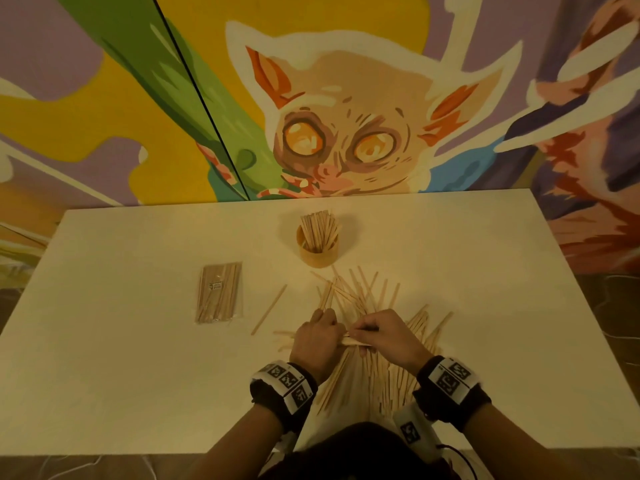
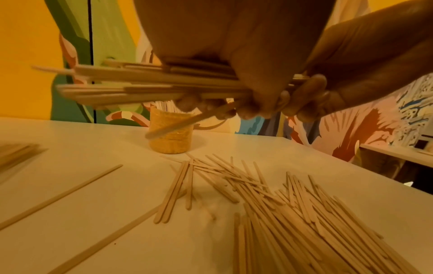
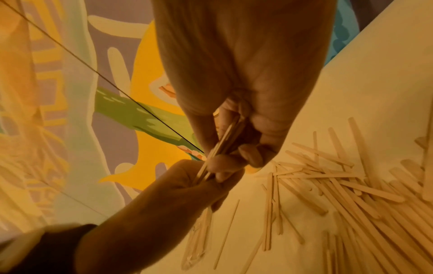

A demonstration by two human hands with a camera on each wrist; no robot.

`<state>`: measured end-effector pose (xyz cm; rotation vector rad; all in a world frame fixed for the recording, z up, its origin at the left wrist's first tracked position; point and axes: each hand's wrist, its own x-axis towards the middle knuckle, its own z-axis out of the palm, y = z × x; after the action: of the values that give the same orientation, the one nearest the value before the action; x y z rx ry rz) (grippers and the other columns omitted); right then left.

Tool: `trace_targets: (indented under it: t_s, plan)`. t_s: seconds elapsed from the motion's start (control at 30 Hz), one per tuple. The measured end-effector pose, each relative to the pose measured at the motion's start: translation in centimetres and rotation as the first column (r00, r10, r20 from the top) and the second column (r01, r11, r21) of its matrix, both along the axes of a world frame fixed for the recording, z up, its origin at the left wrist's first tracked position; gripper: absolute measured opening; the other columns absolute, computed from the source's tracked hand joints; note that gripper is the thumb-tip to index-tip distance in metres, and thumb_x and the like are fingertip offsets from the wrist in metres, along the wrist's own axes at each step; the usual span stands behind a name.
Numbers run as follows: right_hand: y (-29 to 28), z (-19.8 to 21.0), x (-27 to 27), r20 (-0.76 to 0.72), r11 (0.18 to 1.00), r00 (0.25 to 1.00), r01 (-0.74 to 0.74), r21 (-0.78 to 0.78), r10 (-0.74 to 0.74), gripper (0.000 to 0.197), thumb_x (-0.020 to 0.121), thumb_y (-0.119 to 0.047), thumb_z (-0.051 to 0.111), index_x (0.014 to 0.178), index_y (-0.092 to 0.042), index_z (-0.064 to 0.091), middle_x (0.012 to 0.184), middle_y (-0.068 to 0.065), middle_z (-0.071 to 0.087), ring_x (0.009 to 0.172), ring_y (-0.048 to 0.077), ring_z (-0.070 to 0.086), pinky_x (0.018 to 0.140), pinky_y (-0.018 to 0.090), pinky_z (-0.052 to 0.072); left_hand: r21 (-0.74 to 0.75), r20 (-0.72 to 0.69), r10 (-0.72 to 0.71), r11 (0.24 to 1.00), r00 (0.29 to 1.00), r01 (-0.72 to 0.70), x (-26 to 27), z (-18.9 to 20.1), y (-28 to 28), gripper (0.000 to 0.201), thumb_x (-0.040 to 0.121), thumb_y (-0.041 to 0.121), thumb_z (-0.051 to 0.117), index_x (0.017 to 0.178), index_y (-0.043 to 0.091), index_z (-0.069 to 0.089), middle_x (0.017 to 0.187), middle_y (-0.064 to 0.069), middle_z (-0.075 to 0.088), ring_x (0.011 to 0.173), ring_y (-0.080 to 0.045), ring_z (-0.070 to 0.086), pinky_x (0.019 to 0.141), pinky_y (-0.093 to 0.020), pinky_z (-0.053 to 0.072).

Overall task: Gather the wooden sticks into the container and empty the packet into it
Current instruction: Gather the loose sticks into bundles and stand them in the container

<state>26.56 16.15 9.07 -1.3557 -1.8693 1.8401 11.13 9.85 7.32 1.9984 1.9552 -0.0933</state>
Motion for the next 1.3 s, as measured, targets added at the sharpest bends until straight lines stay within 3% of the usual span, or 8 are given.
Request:
trace_targets:
  t_s: [0.13,0.3,0.4,0.67,0.83,1.13,1.23,1.3]
  plan:
    - [0.2,-0.3,0.1,-0.002,0.999,1.0,-0.003,-0.039,0.003,0.013,0.09,-0.009,0.065,0.085,-0.008,0.077,0.059,0.004,0.067,0.053,0.011,0.054,0.056,0.02,0.045,-0.023,-0.05,-0.06,0.998,0.997,0.059,0.0,-0.2,0.0,0.031,0.097,0.039,0.045,0.111,0.017,0.062,0.114,-0.003,0.058,0.113,-0.025,0.048,0.097,-0.037,0.035]
    - [0.2,-0.6,-0.2,0.018,0.997,1.0,0.016,-0.08,-0.015,0.013,0.091,-0.008,0.065,0.089,-0.003,0.076,0.062,0.008,0.067,0.049,0.005,0.056,0.055,0.018,0.044,-0.141,-0.008,0.008,0.99,1.0,-0.009,0.3,0.5,-0.1,0.032,0.101,0.04,0.038,0.114,0.016,0.054,0.103,-0.009,0.066,0.092,-0.031,0.062,0.068,-0.035,0.037]
    - [-0.3,-0.7,-0.5,0.01,0.988,0.997,0.073,-0.136,-0.072,0.015,0.091,-0.012,0.064,0.091,0.0,0.073,0.072,0.015,0.072,0.053,0.013,0.064,0.05,0.019,0.044,-0.139,0.033,0.042,0.99,0.999,-0.037,0.6,0.8,0.0,0.029,0.097,0.034,0.047,0.119,0.016,0.046,0.101,-0.011,0.065,0.09,-0.032,0.063,0.065,-0.034,0.038]
    - [-0.2,-0.7,0.1,-0.1,0.975,0.984,0.127,-0.185,-0.147,0.009,0.087,-0.003,0.068,0.087,0.004,0.075,0.074,0.023,0.07,0.052,0.02,0.065,0.047,0.02,0.047,-0.153,0.268,0.13,0.984,0.955,-0.091,1.5,0.8,0.7,0.062,0.088,0.023,0.06,0.141,0.026,0.027,0.103,-0.007,0.068,0.092,-0.028,0.065,0.071,-0.033,0.05]
    - [0.0,-1.4,1.1,-0.115,0.947,0.971,0.171,-0.272,-0.209,0.01,0.086,-0.001,0.069,0.089,0.007,0.074,0.072,0.023,0.068,0.049,0.019,0.062,0.047,0.023,0.046,-0.161,0.37,0.138,0.983,0.919,-0.082,1.2,1.2,0.8,0.056,0.086,0.023,0.061,0.135,0.025,0.036,0.1,-0.006,0.067,0.091,-0.026,0.063,0.072,-0.034,0.05]
    - [1.1,-1.5,2.3,-0.143,0.896,0.947,0.211,-0.391,-0.286,0.017,0.089,0.001,0.065,0.097,0.014,0.069,0.067,0.016,0.066,0.051,0.017,0.059,0.048,0.023,0.045,-0.188,0.336,0.208,0.971,0.919,-0.151,-2.8,1.9,-0.1,0.037,0.075,0.062,0.067,0.103,0.038,0.062,0.088,0.013,0.067,0.076,-0.007,0.06,0.065,-0.023,0.041]
    - [1.5,-1.5,2.6,-0.154,0.875,0.938,0.22,-0.432,-0.311,0.019,0.09,0.0,0.064,0.101,0.016,0.068,0.071,0.018,0.067,0.054,0.019,0.058,0.05,0.023,0.045,-0.241,0.475,0.366,0.929,0.8,-0.282,-4.7,2.4,-0.7,0.038,0.077,0.069,0.061,0.087,0.033,0.07,0.071,0.01,0.069,0.058,-0.007,0.063,0.057,-0.022,0.047]
    - [1.8,-1.4,2.6,-0.172,0.861,0.928,0.223,-0.457,-0.331,0.021,0.089,-0.001,0.065,0.102,0.016,0.067,0.08,0.025,0.067,0.056,0.021,0.057,0.052,0.025,0.046,-0.299,0.602,0.475,0.879,0.642,-0.371,-5.4,2.7,-1.2,0.043,0.084,0.063,0.056,0.083,0.023,0.074,0.069,0.001,0.072,0.056,-0.019,0.067,0.053,-0.023,0.047]
